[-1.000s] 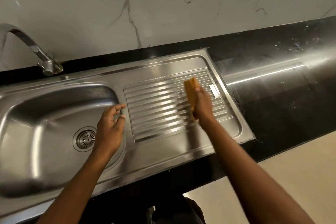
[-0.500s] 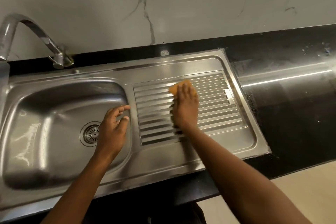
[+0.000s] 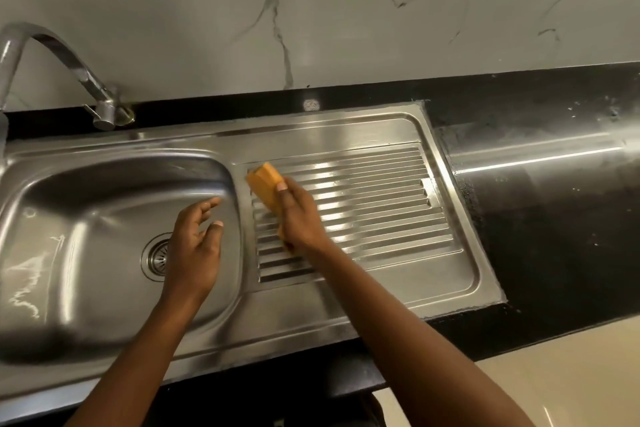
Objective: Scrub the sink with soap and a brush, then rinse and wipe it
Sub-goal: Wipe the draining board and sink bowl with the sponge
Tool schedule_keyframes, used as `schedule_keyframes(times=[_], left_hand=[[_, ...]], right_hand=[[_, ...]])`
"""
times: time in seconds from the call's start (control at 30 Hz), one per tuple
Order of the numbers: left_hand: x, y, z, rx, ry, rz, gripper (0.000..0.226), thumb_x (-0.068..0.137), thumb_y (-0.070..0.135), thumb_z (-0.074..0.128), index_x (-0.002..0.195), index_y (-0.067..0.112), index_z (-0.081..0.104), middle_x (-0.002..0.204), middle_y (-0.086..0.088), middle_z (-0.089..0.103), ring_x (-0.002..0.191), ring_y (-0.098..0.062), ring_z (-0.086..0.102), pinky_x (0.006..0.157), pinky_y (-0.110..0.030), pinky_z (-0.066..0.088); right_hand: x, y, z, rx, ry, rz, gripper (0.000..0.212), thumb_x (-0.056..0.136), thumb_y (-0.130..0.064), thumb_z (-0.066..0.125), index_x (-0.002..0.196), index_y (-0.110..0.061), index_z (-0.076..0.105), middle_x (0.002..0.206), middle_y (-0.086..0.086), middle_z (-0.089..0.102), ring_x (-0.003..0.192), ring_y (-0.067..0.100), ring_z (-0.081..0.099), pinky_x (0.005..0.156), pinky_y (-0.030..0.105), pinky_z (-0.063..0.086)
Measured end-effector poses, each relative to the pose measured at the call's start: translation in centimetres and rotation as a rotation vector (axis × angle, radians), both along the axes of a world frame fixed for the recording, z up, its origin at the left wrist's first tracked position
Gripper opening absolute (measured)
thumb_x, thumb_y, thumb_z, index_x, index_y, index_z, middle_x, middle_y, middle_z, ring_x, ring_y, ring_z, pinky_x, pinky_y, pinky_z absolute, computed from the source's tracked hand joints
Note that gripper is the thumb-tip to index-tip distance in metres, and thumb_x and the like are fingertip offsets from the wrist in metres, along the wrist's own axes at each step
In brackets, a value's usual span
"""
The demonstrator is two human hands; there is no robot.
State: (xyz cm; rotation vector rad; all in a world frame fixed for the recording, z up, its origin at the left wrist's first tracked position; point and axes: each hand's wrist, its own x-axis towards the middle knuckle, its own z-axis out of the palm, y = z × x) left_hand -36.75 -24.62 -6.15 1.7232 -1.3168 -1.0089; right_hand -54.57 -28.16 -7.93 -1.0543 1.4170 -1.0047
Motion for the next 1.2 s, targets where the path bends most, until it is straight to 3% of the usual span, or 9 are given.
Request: schedule_keyframes(times=[0.13, 0.23, 0.37, 0.47, 0.57, 0.73, 0.9, 1.07, 1.2], left_hand=[[-1.5, -0.4, -0.4, -0.002, 0.026, -0.076, 0.041, 0.106, 0.007, 0.055, 0.133, 0.038, 0.059, 0.147, 0.000, 0.056, 0.132, -0.013, 0.054, 0.097, -0.020, 0.041], [-2.3, -0.8, -0.4, 0.013, 0.023, -0.096, 0.040, 0.106, 0.007, 0.054, 0.138, 0.031, 0.062, 0.148, 0.001, 0.057, 0.131, -0.012, 0.055, 0.095, -0.016, 0.042], [-2.6, -0.8, -0.5, 0.008, 0.016, -0.098, 0.040, 0.106, 0.005, 0.054, 0.138, 0.027, 0.062, 0.146, 0.002, 0.057, 0.129, -0.009, 0.055, 0.093, -0.010, 0.040], [-2.2, -0.8, -0.8, 0.014, 0.008, -0.092, 0.040, 0.105, 0.004, 0.055, 0.137, 0.028, 0.063, 0.144, 0.003, 0.057, 0.131, -0.011, 0.055, 0.095, -0.012, 0.040], [-1.7, -0.9, -0.9, 0.013, 0.009, -0.070, 0.041, 0.105, 0.003, 0.055, 0.133, 0.032, 0.063, 0.143, 0.004, 0.058, 0.130, -0.011, 0.056, 0.095, -0.012, 0.040], [-0.4, -0.6, -1.0, 0.015, 0.034, -0.033, 0.036, 0.106, 0.011, 0.056, 0.136, 0.030, 0.062, 0.146, 0.002, 0.058, 0.119, 0.010, 0.054, 0.093, -0.012, 0.041], [1.4, 0.5, -0.6, 0.016, 0.018, 0.013, 0.040, 0.105, 0.004, 0.055, 0.131, 0.033, 0.063, 0.142, 0.004, 0.060, 0.124, -0.003, 0.057, 0.091, -0.007, 0.041], [4.5, 2.1, -0.5, -0.001, -0.006, 0.102, 0.035, 0.096, 0.019, 0.059, 0.125, 0.038, 0.065, 0.132, 0.001, 0.066, 0.116, -0.008, 0.064, 0.103, -0.036, 0.051], [6.2, 3.3, -0.1, 0.010, -0.018, 0.180, 0.038, 0.089, 0.025, 0.056, 0.123, 0.036, 0.067, 0.130, 0.004, 0.069, 0.117, -0.004, 0.064, 0.105, -0.036, 0.052]], right_hand=[[-8.3, -0.8, 2.1, 0.011, -0.072, -0.266, 0.026, 0.113, -0.033, 0.040, 0.125, -0.024, 0.061, 0.110, 0.002, 0.069, 0.089, 0.010, 0.074, 0.071, 0.026, 0.061], [-14.7, -3.1, 1.8, -0.021, 0.273, -0.424, 0.039, 0.113, -0.037, 0.035, 0.136, -0.016, 0.058, 0.116, 0.000, 0.066, 0.096, 0.004, 0.065, 0.093, 0.039, 0.059], [-20.8, -6.6, 0.4, -0.055, 0.606, -0.422, 0.043, 0.113, -0.039, 0.031, 0.146, -0.021, 0.052, 0.116, -0.006, 0.061, 0.093, 0.000, 0.057, 0.091, 0.035, 0.051], [-23.0, -9.2, -2.3, -0.046, 0.818, -0.202, 0.044, 0.113, -0.042, 0.030, 0.150, -0.026, 0.047, 0.141, 0.005, 0.059, 0.125, 0.025, 0.058, 0.111, 0.052, 0.045], [-21.8, -10.6, -5.4, 0.042, 1.112, -0.060, 0.055, 0.112, -0.043, 0.027, 0.162, -0.020, 0.030, 0.171, 0.013, 0.020, 0.158, 0.036, 0.015, 0.129, 0.054, 0.009], [-12.9, -10.7, -6.1, 0.009, 1.192, -0.037, 0.064, 0.110, -0.048, 0.013, 0.166, -0.018, 0.015, 0.174, 0.010, 0.007, 0.161, 0.030, 0.001, 0.130, 0.049, 0.004], [-2.5, -9.9, -6.0, -0.084, 1.096, 0.185, 0.064, 0.110, -0.048, 0.010, 0.167, -0.020, 0.008, 0.174, 0.008, -0.001, 0.161, 0.025, -0.007, 0.130, 0.045, -0.003], [5.2, -9.1, -5.8, -0.245, 1.041, 0.482, 0.063, 0.110, -0.037, 0.032, 0.167, -0.017, 0.013, 0.174, 0.008, 0.002, 0.161, 0.025, -0.004, 0.130, 0.045, 0.000], [6.3, -8.9, -6.3, -0.363, 0.975, 0.567, 0.055, 0.109, -0.027, 0.039, 0.163, -0.020, 0.031, 0.172, 0.005, 0.020, 0.161, 0.023, 0.008, 0.130, 0.046, 0.008]])
